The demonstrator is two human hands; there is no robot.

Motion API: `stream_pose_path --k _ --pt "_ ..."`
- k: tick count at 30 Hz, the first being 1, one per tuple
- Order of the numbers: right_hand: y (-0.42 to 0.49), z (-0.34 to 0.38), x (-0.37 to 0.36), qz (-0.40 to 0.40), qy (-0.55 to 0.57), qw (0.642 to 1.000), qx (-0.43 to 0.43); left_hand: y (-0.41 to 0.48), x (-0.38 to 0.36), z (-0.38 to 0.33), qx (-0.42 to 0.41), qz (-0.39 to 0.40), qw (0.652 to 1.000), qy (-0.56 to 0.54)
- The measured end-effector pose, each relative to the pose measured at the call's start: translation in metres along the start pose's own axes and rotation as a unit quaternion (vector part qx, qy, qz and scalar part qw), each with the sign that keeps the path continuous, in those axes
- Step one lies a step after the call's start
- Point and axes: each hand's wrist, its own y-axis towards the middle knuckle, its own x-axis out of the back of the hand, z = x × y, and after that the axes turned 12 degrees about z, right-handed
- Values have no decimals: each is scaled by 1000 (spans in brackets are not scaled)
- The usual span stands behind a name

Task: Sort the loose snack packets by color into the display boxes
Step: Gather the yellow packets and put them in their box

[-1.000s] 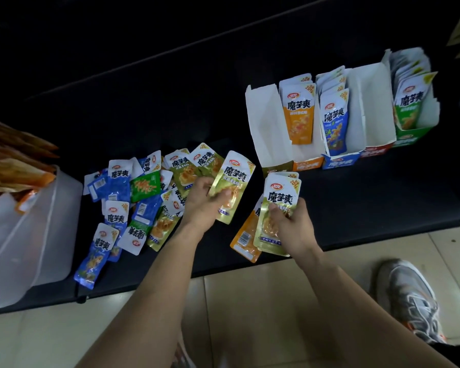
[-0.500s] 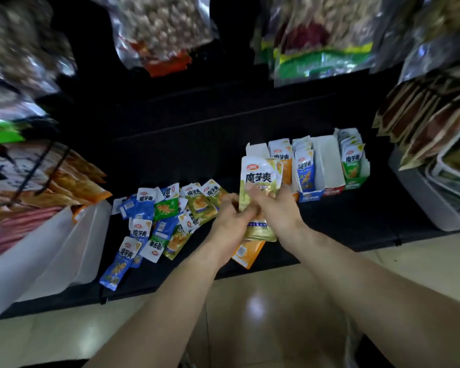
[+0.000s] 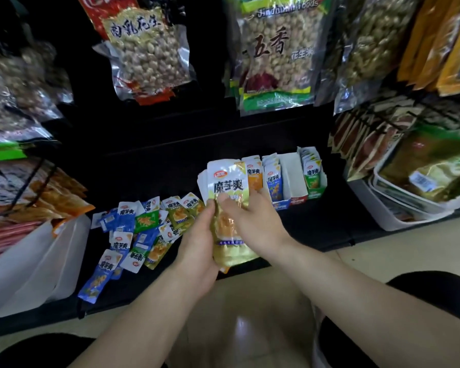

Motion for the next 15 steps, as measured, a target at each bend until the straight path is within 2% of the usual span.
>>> stream_pose_path --k 2,4,9,12,15 --pt "7 9 10 39 89 995 36 2 1 -14 -1 27 1000 10" --pt "14 11 20 71 130 988 52 5 7 -23 -6 46 999 22" --pt "21 6 25 62 161 981 89 18 14 -29 -17 42 999 26" --pt "28 -3 19 39 145 986 79 22 12 -30 -3 43 999 6" --pt "33 -8 18 59 120 990 53 24 16 -30 -4 48 999 -13"
